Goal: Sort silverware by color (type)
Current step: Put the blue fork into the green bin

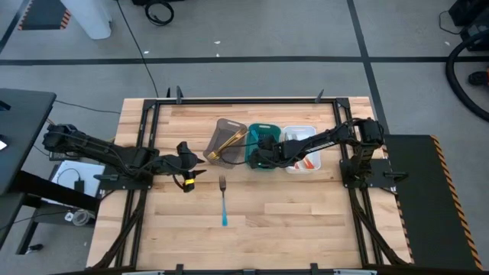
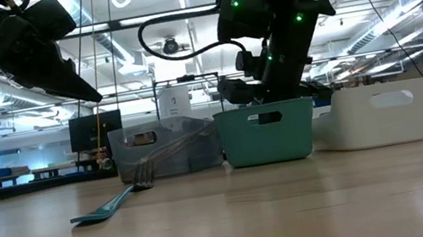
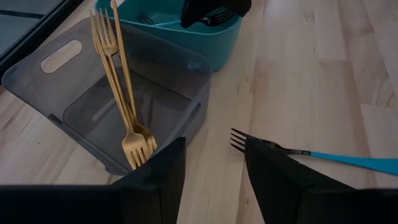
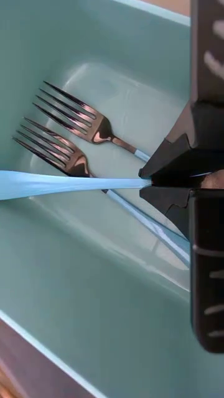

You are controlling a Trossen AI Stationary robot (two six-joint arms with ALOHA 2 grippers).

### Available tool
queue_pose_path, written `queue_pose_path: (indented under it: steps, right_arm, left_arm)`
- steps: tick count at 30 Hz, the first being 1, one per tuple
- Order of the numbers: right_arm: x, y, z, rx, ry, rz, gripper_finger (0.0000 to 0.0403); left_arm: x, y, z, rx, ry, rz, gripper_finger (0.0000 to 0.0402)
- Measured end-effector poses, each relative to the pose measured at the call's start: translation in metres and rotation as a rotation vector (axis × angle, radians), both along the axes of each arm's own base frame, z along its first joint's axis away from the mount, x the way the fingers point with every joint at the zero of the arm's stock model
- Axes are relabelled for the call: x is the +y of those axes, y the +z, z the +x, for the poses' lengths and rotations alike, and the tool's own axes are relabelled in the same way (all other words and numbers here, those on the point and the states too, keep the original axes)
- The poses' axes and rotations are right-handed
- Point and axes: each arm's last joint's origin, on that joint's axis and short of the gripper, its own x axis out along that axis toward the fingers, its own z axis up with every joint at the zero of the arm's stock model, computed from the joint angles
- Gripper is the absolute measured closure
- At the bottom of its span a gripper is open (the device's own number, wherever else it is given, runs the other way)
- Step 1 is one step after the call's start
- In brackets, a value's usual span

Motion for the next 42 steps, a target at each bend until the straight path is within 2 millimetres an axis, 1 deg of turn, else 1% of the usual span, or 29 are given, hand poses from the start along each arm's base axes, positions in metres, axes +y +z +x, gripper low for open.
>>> queue_pose_path:
  steps: [14,23,29,42]
  right_arm:
    - [-0.0025,-0.0004,0.0000,0.008,0.017,0.022,0.0376]
    - [-0.0029,0.0000,0.0000,0.010,0.012,0.004,0.0340]
    - [-0.0029,0.0000,0.0000,0.010,0.012,0.003,0.0325]
    - [-0.0036,0.0031,0.0002,0.004,0.003,-0.027,0.0325]
  left_arm:
    - [0.0000,0.0000,0.0000,0.000,0.000,0.000,0.0230]
    - [0.0000,0.0000,0.0000,0.000,0.000,0.000,0.0230]
    - [0.0000,0.0000,0.0000,0.000,0.000,0.000,0.0230]
    - [0.0001,0.0000,0.0000,0.000,0.000,0.000,0.0230]
